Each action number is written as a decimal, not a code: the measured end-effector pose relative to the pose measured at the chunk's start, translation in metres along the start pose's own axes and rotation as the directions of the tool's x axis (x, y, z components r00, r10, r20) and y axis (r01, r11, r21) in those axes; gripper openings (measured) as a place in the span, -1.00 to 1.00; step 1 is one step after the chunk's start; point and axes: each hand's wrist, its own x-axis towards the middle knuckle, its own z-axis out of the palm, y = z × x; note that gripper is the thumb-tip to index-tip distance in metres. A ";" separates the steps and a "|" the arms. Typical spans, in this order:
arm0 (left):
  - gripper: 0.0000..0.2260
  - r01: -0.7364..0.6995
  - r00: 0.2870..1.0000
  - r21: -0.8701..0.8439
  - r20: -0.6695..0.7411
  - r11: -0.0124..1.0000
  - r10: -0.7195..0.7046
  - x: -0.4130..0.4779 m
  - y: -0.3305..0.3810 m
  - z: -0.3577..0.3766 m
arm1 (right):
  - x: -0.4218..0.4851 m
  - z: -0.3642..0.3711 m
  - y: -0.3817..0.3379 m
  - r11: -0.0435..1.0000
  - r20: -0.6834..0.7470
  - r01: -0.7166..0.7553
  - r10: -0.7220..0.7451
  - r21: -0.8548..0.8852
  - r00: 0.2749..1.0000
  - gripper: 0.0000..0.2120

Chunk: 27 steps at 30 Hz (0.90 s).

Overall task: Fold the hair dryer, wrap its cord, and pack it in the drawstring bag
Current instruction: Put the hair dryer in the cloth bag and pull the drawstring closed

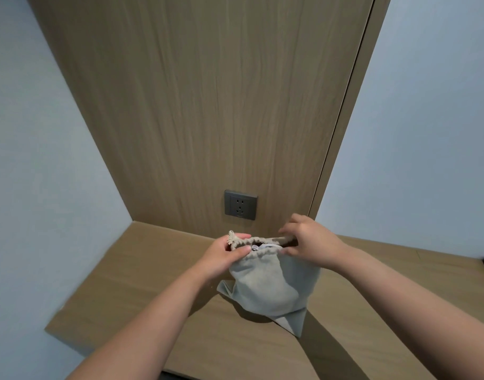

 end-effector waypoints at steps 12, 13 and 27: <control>-0.94 -0.118 0.968 0.185 -0.197 0.976 0.155 0.002 0.018 -0.010 | -0.008 -0.010 0.016 0.994 0.055 -0.060 0.065 -0.089 0.996 -0.85; -0.94 -0.146 0.946 0.152 -0.267 0.978 0.183 0.004 0.023 -0.015 | -0.006 -0.016 0.014 0.992 0.011 -0.047 0.049 -0.121 0.999 -0.87; -0.86 -0.131 0.911 0.160 -0.370 0.978 0.182 -0.005 0.051 -0.071 | 0.021 -0.061 -0.013 0.975 0.021 0.013 -0.009 -0.224 1.000 -0.78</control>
